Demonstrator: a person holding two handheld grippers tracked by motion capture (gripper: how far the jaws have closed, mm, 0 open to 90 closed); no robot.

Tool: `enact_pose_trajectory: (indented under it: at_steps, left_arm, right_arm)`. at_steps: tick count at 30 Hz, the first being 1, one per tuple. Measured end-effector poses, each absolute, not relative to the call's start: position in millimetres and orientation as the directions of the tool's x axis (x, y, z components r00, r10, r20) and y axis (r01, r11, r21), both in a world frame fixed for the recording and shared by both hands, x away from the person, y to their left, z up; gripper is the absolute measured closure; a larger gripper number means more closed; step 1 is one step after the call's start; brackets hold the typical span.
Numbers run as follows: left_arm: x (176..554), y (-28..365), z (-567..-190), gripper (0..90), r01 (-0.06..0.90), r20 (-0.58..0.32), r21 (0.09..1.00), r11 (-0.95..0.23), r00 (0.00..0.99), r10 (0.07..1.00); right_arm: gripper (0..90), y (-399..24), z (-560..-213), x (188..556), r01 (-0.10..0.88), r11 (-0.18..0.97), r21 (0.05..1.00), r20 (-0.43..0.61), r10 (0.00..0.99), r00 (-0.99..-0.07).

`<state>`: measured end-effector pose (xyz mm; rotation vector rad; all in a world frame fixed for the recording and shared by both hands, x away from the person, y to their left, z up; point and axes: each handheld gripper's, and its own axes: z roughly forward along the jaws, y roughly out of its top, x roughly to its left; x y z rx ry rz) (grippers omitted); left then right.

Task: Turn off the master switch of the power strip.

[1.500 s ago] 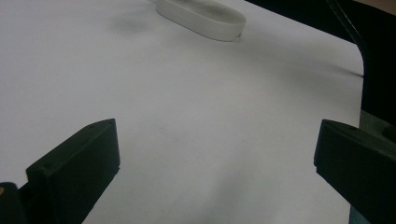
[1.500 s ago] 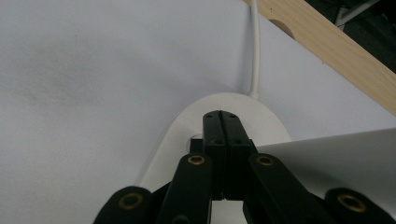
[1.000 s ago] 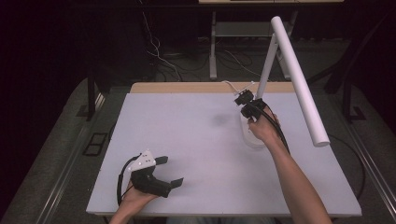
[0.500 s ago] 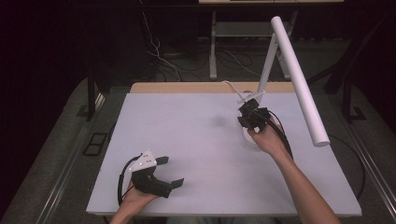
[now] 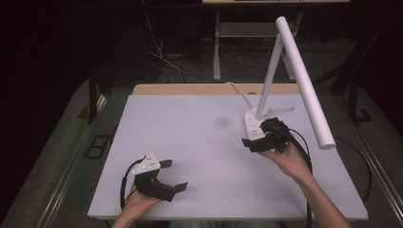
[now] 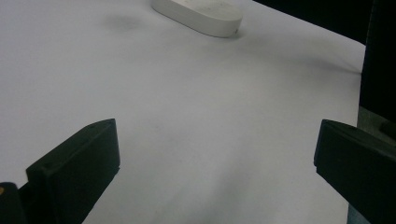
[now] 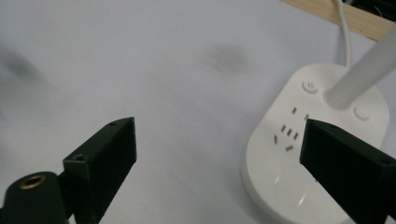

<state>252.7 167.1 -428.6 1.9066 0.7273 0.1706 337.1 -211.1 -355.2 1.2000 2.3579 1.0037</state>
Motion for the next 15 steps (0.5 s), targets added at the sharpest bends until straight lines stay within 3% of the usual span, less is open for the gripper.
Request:
enact_pose_trajectory:
  at_steps: [2, 15]
  left_arm:
    - [253, 167, -429, 0.0, 0.409, -0.202, 0.870, -0.274, 0.805, 0.558]
    - [253, 167, -429, 0.0, 0.411, -0.201, 0.866, -0.284, 0.807, 0.556]
  right_arm:
    - [0.0, -216, -359, 331, 0.585, 0.395, 0.709, 0.053, 0.796, -0.602]
    - [0.0, -250, -382, 289, 0.578, 0.313, 0.754, 0.123, 0.797, -0.592]
